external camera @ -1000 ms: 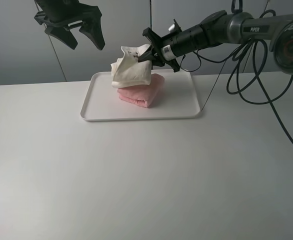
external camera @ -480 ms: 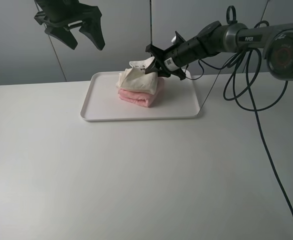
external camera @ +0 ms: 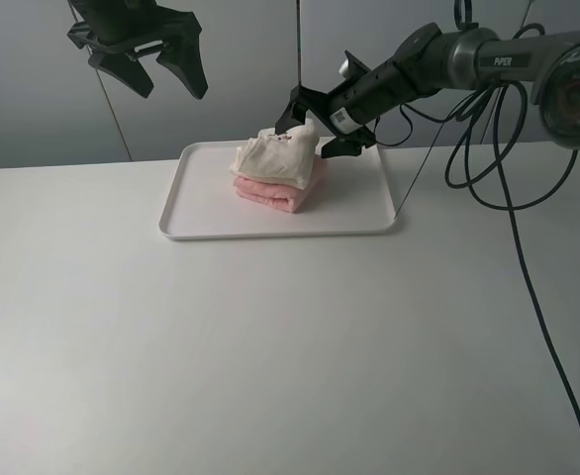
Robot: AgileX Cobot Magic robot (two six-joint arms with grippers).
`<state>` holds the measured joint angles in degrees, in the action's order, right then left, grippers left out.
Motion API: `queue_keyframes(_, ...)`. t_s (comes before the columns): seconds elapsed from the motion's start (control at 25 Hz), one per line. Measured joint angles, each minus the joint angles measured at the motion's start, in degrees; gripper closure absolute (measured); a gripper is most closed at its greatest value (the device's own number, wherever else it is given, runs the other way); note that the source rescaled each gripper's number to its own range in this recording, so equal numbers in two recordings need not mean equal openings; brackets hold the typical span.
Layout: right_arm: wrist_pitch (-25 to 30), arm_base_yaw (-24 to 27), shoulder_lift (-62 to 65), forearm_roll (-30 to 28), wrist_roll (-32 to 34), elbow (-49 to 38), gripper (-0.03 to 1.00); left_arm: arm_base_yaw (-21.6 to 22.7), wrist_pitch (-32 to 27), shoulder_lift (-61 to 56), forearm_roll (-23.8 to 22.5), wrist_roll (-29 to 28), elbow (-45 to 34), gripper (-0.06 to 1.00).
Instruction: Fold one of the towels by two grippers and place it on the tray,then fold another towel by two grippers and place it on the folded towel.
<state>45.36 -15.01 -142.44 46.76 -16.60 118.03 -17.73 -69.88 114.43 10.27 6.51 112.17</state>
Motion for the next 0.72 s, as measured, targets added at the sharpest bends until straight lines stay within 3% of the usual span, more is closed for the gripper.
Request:
queue_keyframes(0.16, 2.0, 0.0, 7.41, -13.99, 2.05, 0.0, -0.03, 0.0, 0.0, -1.95, -0.95, 1.1, -0.04, -0.05)
queue_keyframes(0.32, 9.36, 0.11, 15.12, -27.37, 4.02, 0.0, -0.03, 2.26, -0.02, -6.3, -1.58, 0.99, -1.11, -0.05)
queue_keyframes(0.48, 15.28, 0.11, 22.84, -37.88, 7.45, -2.58, -0.03, 7.06, 0.38, -13.41, -1.94, 0.99, -9.39, -0.05)
queue_keyframes(0.56, 14.17, 0.11, 27.87, -42.22, 8.9, -8.36, -0.03, 10.04, 0.45, -18.5, -2.16, 0.99, -17.5, -0.05)
queue_keyframes(0.72, 5.7, 0.11, 42.17, -44.94, 11.07, -28.17, -0.03, 16.06, 4.42, -33.19, -2.73, 0.99, -32.88, -0.05)
